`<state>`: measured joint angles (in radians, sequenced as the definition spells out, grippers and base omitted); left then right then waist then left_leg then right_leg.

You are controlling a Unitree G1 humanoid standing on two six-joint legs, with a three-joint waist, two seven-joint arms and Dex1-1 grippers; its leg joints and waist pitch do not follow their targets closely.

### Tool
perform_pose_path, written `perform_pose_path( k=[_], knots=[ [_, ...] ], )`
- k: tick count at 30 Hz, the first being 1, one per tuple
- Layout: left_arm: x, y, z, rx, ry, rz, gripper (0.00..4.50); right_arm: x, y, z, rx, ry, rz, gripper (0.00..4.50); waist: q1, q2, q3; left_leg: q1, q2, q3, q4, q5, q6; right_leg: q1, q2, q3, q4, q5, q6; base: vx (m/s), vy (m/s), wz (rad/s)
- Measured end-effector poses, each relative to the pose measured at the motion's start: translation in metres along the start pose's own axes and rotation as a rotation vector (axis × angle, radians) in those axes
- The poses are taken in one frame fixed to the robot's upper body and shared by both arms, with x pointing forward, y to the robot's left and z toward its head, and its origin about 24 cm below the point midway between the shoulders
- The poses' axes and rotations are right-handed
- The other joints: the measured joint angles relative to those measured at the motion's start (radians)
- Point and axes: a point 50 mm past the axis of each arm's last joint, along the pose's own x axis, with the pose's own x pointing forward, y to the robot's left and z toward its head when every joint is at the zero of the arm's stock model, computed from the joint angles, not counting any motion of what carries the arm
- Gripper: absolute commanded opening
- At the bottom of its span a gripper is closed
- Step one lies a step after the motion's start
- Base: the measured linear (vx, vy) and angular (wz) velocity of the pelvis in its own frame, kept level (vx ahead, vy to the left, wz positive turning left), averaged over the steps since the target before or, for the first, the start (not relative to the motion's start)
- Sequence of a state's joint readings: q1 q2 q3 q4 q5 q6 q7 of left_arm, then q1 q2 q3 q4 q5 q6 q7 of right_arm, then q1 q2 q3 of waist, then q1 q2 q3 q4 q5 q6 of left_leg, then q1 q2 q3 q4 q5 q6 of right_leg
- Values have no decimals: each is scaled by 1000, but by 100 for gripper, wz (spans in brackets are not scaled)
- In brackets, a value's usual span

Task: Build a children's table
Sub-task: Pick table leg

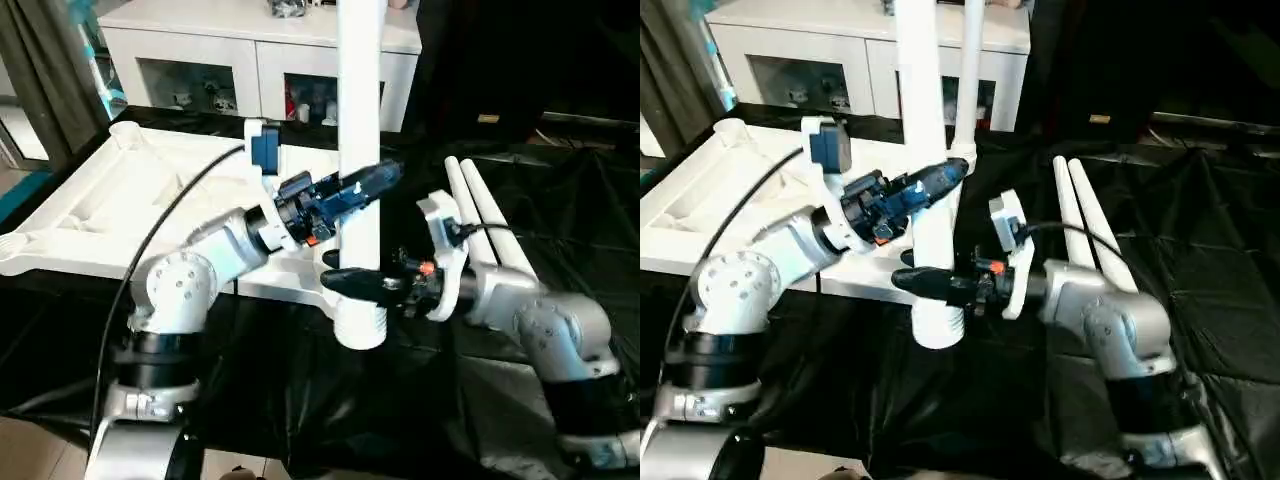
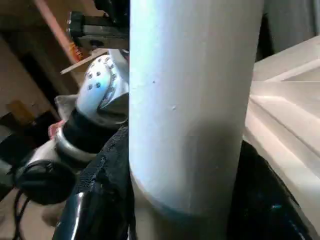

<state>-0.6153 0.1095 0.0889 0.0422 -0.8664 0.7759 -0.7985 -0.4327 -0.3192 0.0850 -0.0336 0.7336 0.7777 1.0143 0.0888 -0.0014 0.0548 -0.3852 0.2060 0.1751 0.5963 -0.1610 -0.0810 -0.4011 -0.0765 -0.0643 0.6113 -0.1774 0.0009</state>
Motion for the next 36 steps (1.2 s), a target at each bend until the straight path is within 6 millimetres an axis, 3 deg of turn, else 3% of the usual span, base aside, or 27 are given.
perform_pose_path(
  k=[6, 36],
  knots=[
    [0, 5, 3, 95, 19, 139, 185, 7, -7, 1, -57, 5, -170, 259, -2, 0, 0, 0, 0, 0, 0, 0, 0, 0, 0, 0, 0, -2, 4, 0, 0, 0],
    [1, -4, -4, 151, 137, 47, 185, -3, -2, 2, -33, 161, -102, 259, -1, 0, 0, 0, 0, 0, 0, 0, 0, 0, 0, 0, 0, 0, 1, 0, 0, 0]
  ],
)
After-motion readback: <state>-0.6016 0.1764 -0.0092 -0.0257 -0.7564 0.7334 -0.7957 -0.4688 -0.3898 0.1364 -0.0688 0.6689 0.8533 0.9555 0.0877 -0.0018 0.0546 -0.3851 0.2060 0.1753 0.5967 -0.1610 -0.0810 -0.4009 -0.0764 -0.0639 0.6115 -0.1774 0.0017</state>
